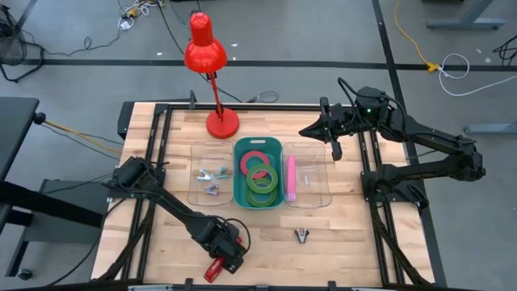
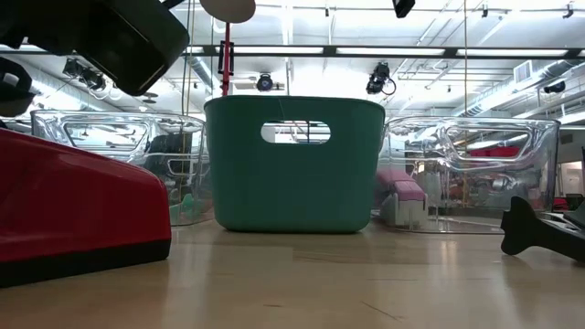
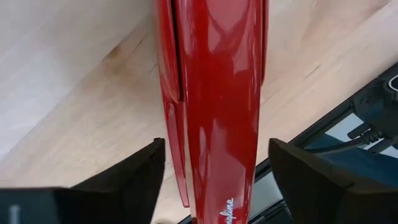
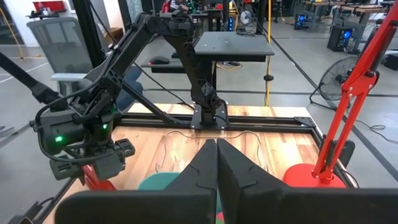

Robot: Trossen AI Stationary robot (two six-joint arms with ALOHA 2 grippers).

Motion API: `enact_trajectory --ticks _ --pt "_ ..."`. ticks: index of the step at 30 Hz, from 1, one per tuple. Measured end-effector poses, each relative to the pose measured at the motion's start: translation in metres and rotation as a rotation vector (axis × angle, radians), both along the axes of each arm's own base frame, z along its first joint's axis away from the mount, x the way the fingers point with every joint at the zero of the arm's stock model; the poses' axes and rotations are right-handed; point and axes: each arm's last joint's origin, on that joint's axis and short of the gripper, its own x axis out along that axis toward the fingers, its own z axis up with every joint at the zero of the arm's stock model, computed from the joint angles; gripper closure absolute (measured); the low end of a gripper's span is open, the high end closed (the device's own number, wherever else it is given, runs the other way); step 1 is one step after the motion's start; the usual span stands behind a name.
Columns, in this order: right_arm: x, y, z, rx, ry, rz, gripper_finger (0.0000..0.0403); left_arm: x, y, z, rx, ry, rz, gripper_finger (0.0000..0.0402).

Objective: Pick and place Stapler, Stapler remover, tape
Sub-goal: Put the red stapler into the right transparent bin

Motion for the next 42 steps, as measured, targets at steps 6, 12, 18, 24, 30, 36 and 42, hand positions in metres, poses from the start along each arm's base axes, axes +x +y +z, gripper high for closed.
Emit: enact_trajectory --ticks 6,12,18,24,30,36,42 --pt "0.0 0.0 0.0 0.001 0.003 0.0 0.0399 0.001 0.0 0.0 -0.012 0.0 -0.001 0.0183" --pt "0.0 0.0 0.0 0.001 0.003 0.0 0.0399 0.002 0.001 0.0 -0.019 0.0 0.001 0.0235" --pt "0.0 0.0 0.0 0.0 0.003 0.0 0.0399 0.002 0.002 0.001 -0.039 0.013 -0.002 0.0243" --pt "0.0 0.0 0.0 -0.012 0.0 0.002 0.0399 0.003 0.002 0.001 -0.057 0.018 -0.009 0.0241" --pt "0.0 0.0 0.0 -0.015 0.0 0.003 0.0399 0.006 0.0 0.014 -0.079 -0.028 -0.044 0.0253" --pt "0.0 0.0 0.0 -0.018 -0.002 0.004 0.0399 0.022 -0.004 0.053 -0.097 -0.144 -0.109 0.0248" --pt "0.0 0.0 0.0 -0.02 -0.004 0.004 0.0399 0.032 0.003 0.104 -0.041 -0.238 -0.2 0.0251"
